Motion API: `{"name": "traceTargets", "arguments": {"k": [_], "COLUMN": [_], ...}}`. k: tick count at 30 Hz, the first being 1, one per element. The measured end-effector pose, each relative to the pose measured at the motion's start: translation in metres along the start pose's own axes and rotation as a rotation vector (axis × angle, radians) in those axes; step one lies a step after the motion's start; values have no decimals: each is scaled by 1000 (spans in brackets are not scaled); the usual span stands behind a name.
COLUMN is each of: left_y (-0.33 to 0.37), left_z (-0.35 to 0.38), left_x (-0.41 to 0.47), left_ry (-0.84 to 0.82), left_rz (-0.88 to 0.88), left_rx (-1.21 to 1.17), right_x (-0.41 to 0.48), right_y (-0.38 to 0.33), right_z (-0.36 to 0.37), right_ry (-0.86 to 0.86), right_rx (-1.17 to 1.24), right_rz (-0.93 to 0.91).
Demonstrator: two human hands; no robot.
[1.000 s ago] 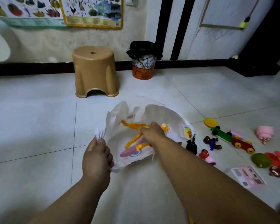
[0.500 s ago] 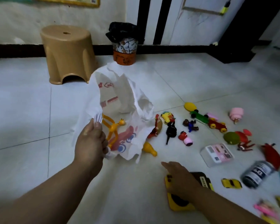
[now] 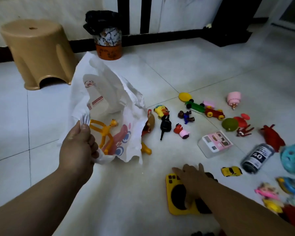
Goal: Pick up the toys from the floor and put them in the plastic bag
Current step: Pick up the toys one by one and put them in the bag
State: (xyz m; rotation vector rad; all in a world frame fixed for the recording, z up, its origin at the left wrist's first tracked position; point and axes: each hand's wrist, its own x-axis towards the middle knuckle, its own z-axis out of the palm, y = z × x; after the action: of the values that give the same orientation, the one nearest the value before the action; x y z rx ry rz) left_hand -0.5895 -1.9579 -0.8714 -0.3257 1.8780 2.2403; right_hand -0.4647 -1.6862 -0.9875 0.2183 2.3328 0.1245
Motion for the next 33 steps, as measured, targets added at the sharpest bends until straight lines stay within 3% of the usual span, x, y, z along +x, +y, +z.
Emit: {"name": "traceTargets", "arguments": {"k": [7, 12, 15, 19, 22, 27, 33], "left_y": [1, 0, 1, 8, 11, 13, 12], "left_z": [-4, -21, -32, -49, -57, -55, -55], "left_x": [-1, 8, 10, 10, 9, 1, -6], "left_ry": [23, 8, -16, -31, -13, -59, -76], "left_rz": [0, 45, 52, 26, 20, 34, 38], "left_rx": [48, 44, 20, -46, -65, -29, -36], "right_x": [-54, -97, -85, -38, -10, 40, 90], "right_y": [11, -27, -61, -100, -124, -180, -200], "right_z": [-43, -134, -169, -194, -204, -215, -201], "right_ry": [186, 350, 128, 20, 15, 55, 130], "right_rx": [534, 1192, 1681, 2055, 2158, 2281, 1972], "right_rz": [-76, -251, -301, -76, 75, 146, 6]}}
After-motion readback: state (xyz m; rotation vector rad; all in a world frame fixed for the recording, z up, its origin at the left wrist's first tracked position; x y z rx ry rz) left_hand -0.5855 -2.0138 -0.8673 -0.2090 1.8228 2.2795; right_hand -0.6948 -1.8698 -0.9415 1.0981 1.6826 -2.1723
